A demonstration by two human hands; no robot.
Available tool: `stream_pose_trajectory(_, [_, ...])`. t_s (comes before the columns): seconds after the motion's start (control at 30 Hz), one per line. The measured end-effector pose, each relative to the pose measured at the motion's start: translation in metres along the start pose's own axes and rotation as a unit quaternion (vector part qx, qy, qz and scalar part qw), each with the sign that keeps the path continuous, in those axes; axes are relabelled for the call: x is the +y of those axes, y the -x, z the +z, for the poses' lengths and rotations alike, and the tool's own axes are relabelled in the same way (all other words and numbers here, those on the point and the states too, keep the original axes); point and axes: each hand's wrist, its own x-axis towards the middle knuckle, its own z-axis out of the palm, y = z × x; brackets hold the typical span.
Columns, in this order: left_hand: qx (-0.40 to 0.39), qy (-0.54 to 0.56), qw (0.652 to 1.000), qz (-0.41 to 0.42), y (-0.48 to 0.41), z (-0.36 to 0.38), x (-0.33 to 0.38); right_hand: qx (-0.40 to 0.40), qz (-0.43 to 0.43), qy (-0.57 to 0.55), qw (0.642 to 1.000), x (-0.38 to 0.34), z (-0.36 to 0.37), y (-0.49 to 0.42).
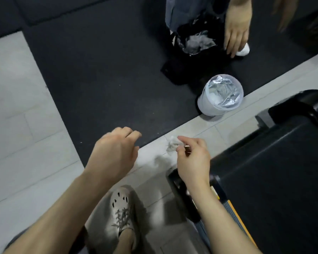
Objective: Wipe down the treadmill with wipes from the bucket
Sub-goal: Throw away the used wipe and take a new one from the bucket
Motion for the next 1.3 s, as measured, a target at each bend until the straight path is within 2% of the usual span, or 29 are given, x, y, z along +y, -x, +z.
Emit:
stream_pose_trajectory(0.13, [-0.040, 0.090, 0.990, 0.101, -0.055, -0.028, 0.007, -0.010, 0.015, -0.077, 0.997, -0.038, -0.001, -0.023])
stream_pose_trajectory(0.27, [-0.061, 0.131, 0.975, 0.167, -0.101, -0.046, 0.018, 0.053, -0.059, -0.071, 0.994, -0.066, -0.005, -0.039])
stream_pose_trajectory(0.4, [-0.080, 0.135, 0.972, 0.176, -0.142, -0.054, 0.022, 0.059, -0.028, -0.070, 0.995, -0.068, -0.007, -0.061])
stream_pose_trajectory(0.53, [-0.087, 0.089, 0.979, 0.162, -0.187, -0.059, 0.027, 0.036, -0.022, -0.044, 0.998, -0.064, -0.016, -0.086])
stream_pose_trajectory(0.67, [-0.050, 0.071, 0.987, 0.137, -0.247, -0.066, 0.030, 0.029, 0.033, -0.009, 0.999, -0.052, -0.021, -0.112])
stream_pose_trajectory(0.83, [0.072, 0.074, 0.983, 0.151, -0.353, -0.081, 0.043, 0.043, 0.066, 0.036, 0.996, -0.037, -0.013, -0.137])
stream_pose_trajectory(0.9, [0.085, 0.055, 0.983, 0.152, -0.402, -0.082, 0.050, 0.042, 0.098, 0.041, 0.993, -0.035, -0.005, -0.148])
stream_pose_trajectory(1.03, [-0.047, -0.069, 0.979, 0.185, -0.454, -0.077, 0.054, 0.045, 0.162, 0.042, 0.985, -0.042, 0.012, -0.163])
stream_pose_trajectory(1.17, [-0.122, -0.130, 0.944, 0.278, -0.431, -0.081, 0.043, 0.068, 0.227, 0.017, 0.971, -0.082, 0.020, -0.157])
stream_pose_trajectory(1.3, [-0.179, -0.161, 0.899, 0.366, -0.406, -0.096, 0.039, 0.146, 0.286, 0.003, 0.947, -0.123, 0.024, -0.143])
